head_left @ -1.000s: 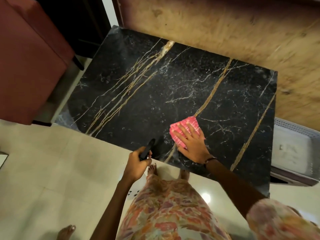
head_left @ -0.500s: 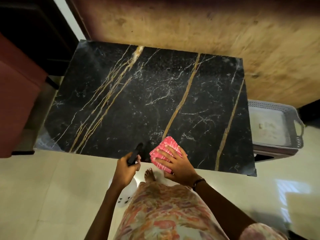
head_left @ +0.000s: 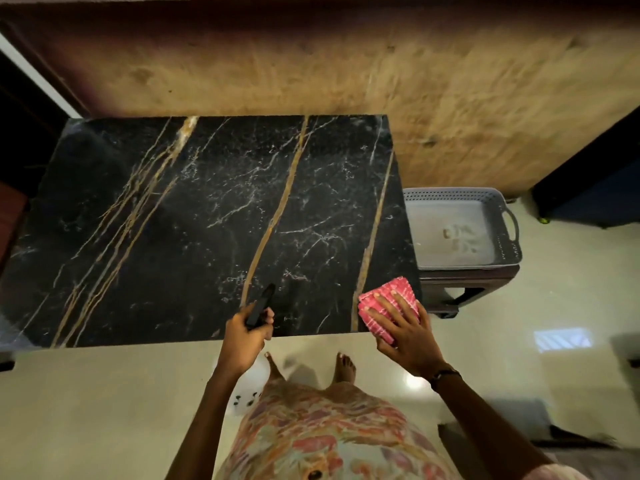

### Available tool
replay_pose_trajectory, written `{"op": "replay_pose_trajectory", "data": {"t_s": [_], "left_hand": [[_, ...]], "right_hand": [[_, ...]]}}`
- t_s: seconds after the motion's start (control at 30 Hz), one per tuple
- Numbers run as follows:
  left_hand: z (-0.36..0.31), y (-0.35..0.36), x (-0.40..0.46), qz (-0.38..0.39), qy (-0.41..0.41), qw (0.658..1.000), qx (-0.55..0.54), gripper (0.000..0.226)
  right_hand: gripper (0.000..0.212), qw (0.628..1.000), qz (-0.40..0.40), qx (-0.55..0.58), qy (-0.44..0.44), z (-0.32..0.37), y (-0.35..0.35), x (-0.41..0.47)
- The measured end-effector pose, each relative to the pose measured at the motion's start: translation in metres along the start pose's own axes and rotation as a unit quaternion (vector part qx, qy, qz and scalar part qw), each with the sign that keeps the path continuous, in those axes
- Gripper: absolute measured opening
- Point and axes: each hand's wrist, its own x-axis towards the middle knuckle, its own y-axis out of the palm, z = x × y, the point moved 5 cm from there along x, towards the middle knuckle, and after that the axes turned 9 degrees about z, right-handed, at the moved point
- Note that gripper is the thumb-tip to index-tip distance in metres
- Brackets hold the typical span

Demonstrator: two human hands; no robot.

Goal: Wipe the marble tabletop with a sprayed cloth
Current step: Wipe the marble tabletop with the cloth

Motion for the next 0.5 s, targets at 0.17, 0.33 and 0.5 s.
{"op": "replay_pose_trajectory", "data": {"t_s": [0.17, 0.33, 0.5], "left_hand": [[-0.015, 0.045, 0.003, 0.005, 0.011, 1.0, -0.006, 0.03], [-0.026, 0.072, 0.007, -0.007, 0.019, 1.0, -0.011, 0.03], [-0.035, 0.086, 0.014, -0.008, 0.02, 1.0, 0.011, 0.033]], "right_hand": [[0.059, 0.996, -0.038, 0.057, 0.051, -0.038, 0.003, -0.022], [0.058, 0.983, -0.075, 0.147, 0.082, -0.043, 0.005, -0.019], [0.062, 0.973, -0.097, 0.19, 0.089, -0.052, -0.014, 0.01]]}}
